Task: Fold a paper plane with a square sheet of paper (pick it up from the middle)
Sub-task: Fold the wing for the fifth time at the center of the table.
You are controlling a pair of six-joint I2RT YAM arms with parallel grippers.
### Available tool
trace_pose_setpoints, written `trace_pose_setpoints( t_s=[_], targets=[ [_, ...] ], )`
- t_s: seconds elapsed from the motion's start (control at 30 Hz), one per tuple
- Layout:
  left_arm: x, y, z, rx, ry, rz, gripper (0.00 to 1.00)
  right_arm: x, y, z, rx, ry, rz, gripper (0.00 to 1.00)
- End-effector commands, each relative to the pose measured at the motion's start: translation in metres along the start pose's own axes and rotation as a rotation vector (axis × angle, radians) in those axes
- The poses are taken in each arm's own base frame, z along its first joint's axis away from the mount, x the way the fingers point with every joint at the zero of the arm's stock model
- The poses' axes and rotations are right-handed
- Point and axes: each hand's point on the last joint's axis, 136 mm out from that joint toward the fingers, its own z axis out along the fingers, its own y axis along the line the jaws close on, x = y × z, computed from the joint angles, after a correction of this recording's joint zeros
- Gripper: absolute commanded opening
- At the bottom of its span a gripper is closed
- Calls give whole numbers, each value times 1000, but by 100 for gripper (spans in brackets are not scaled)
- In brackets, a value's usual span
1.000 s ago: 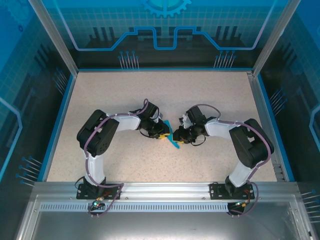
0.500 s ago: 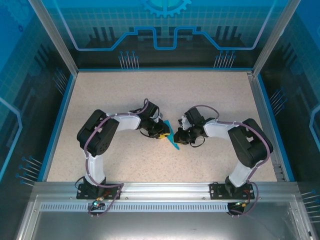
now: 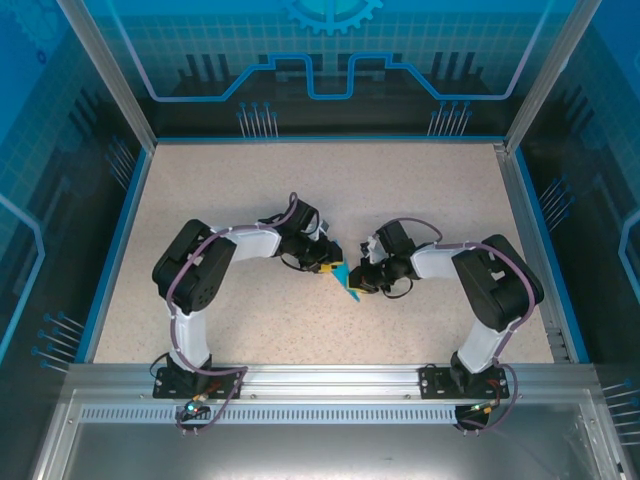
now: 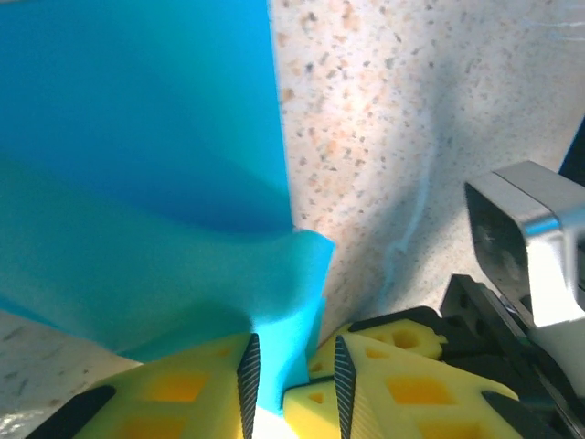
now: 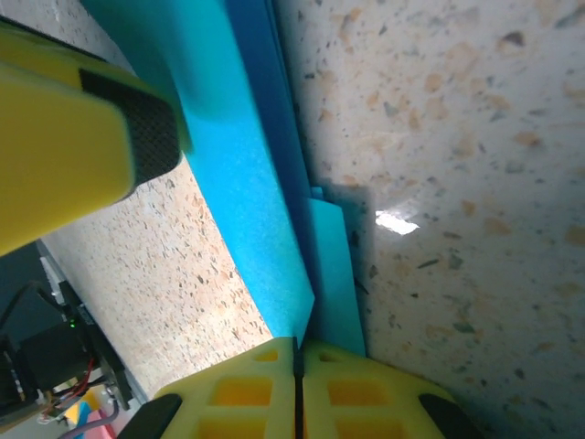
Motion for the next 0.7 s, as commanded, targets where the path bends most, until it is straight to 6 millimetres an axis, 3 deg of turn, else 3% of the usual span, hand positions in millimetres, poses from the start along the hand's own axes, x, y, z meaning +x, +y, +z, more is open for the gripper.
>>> trace_pose_setpoints(
  t_s=[0.0, 0.27, 0.67],
  targets=[
    [9, -21, -6, 87, 17, 60, 31, 3, -5, 2, -33, 23, 45, 8],
    [20, -15, 5, 60, 47, 65, 31, 1, -6, 1, -50, 25, 69, 7],
    [17, 17, 18, -73, 49, -6, 27, -3, -1, -1, -67, 32, 63, 9]
  ],
)
